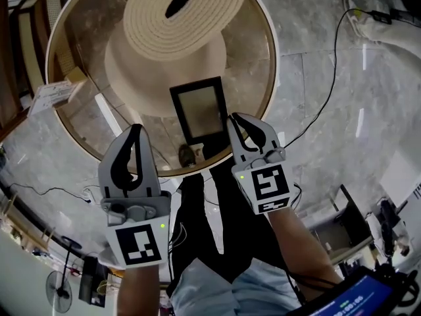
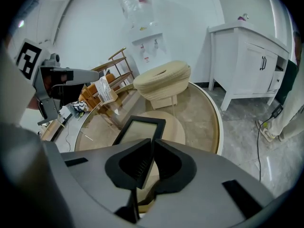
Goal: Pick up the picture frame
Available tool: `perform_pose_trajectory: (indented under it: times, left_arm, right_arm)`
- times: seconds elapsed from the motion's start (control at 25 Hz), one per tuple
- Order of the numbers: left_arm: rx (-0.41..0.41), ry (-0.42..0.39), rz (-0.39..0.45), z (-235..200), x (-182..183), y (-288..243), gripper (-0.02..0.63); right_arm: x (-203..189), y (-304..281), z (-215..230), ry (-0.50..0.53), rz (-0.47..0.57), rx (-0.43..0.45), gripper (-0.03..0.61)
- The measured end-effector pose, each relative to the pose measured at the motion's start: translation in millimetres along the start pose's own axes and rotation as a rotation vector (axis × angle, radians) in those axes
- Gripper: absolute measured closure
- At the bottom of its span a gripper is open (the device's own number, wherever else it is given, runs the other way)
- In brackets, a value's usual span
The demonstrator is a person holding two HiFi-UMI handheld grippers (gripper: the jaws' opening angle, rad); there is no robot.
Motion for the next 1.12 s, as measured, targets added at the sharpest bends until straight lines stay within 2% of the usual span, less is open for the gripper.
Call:
perform_pose_trajectory:
  times: [0.32, 0.76, 1.12]
  left_arm:
    - [-0.005, 0.021, -0.042, 2, -23, -3, 0.598]
    - [-0.004, 0.037, -0.060, -2, -36, -7, 0.598]
    - [-0.003, 0.035, -0.039, -1, -29, 3, 0.598]
  right_arm:
    - [-20, -21, -6, -0.021, -0.031, 0.027, 0.483]
    - [-31, -36, -6, -0.036, -0.048, 0.035, 0.471]
    - [-28, -36, -14, -0.033, -0.065, 0.043, 0.497]
Point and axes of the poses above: the fingertips, and each gripper's own axes: y backward along the fingers, z to its right, x out of its top, the point moved 3 cm from there along y, backward along the fingers, and after that the axes turned 5 degrees about y, right-handed, at the moved point
